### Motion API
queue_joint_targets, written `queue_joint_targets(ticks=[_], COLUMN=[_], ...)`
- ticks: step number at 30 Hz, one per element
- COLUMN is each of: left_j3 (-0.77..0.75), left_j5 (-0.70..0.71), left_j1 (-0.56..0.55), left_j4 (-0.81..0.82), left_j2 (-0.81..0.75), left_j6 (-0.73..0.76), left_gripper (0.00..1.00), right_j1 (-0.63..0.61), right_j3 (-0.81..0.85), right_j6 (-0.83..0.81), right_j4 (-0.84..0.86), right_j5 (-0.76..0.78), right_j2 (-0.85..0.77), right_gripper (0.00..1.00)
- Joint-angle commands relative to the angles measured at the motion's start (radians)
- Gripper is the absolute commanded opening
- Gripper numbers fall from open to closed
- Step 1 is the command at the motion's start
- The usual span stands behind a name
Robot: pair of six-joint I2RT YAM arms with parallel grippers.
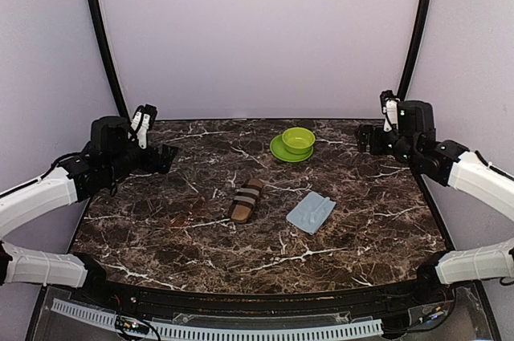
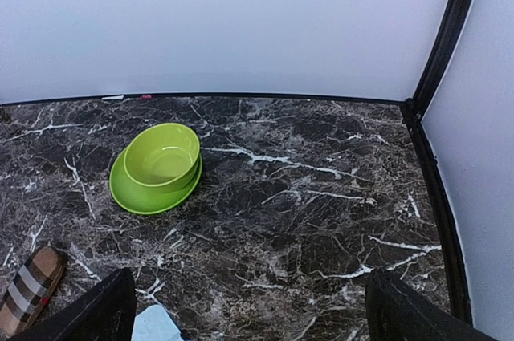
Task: Organize the sunglasses
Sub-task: Adjust the sunglasses case at the center of the board.
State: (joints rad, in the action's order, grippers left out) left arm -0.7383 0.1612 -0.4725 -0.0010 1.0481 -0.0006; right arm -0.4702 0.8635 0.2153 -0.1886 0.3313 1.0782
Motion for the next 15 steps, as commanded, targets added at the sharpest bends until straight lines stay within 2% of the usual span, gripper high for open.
queue_joint_targets(ticks=[1,10,15], left_j3=[-0.035,-0.091,-0.172], left_j5=[-0.016,-0.060,-0.123], left_j1=[-0.063,-0.221,-0.265], left_j4=[-0.025,0.033,0.038], left_j2=[0.058,0.271,0.466], left_j6=[-0.052,-0.208,-0.345], left_gripper=[0.99,0.98,0.98], right_j1=[-0.039,-0.143,-0.191], right_j3=[0.002,0.024,0.062], right_j6=[0.049,0.117,0.137], right_j4=[0.004,0.011,-0.012], right_j5=[0.015,0.015,0.034], right_j2=[0.052,0.186,0.256], right_gripper=[1.00,1.00,1.00])
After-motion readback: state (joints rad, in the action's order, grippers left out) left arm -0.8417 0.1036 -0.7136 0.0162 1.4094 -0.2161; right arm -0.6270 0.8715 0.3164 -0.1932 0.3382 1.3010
